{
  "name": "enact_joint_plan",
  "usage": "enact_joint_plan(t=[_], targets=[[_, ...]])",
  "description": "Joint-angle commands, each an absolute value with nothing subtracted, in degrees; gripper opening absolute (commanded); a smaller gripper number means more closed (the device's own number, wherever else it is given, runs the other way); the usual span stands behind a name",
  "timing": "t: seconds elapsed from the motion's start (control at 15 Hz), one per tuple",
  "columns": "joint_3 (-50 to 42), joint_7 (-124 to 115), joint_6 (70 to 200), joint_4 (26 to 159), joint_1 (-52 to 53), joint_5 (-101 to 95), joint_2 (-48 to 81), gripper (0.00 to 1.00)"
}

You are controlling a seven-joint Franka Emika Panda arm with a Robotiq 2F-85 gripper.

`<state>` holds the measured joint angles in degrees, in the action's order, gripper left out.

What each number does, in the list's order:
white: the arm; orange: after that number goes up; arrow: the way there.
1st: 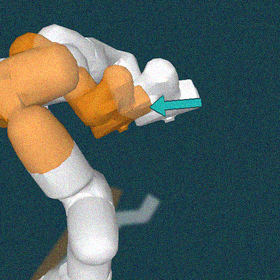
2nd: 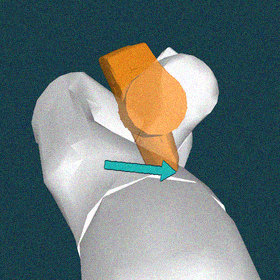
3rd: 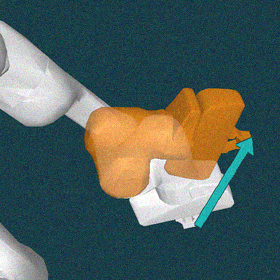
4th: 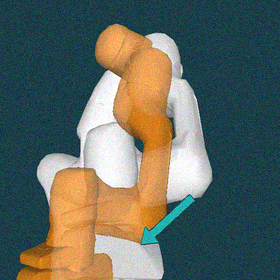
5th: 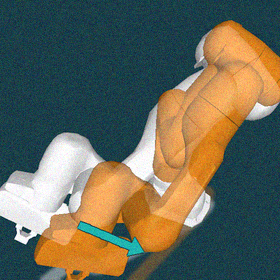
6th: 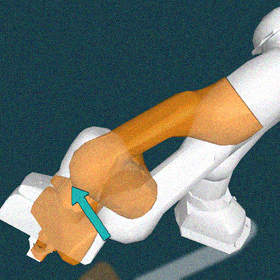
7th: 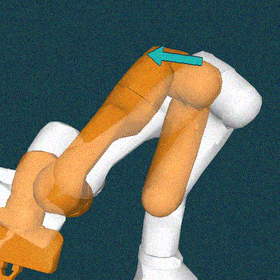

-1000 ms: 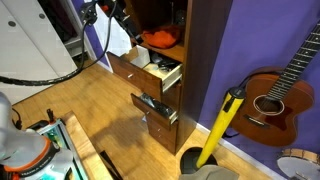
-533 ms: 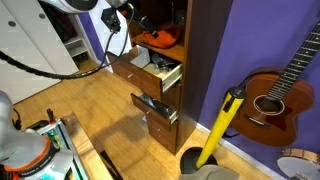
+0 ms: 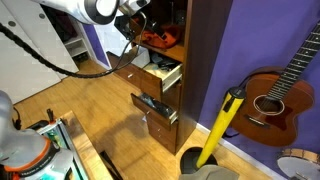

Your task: Open the top drawer, then put the orange head sock inside and close the drawer

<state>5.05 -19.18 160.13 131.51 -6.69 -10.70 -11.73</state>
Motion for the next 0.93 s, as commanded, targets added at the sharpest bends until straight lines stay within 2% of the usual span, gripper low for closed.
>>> enact_joint_plan(t=[0.0,0.07,0.2,0.4,0.73,0.8,0.87], targets=[[5.32,-19.19,160.34,129.62,-6.17,-9.91,-8.53,0.95],[5.18,-18.13,159.73,129.34,-5.87,-9.44,-7.97,0.73],[4.22,-16.91,158.52,129.14,-4.78,-8.68,-7.33,0.7],[3.45,-14.82,154.92,129.58,-4.03,-7.17,-7.67,0.44],[2.99,-17.24,147.69,129.19,-5.66,-11.56,-9.79,0.08],[2.65,-16.77,146.2,129.43,-5.78,-11.92,-10.5,0.01],[1.95,-14.26,145.39,129.88,-5.23,-10.16,-11.21,0.0]])
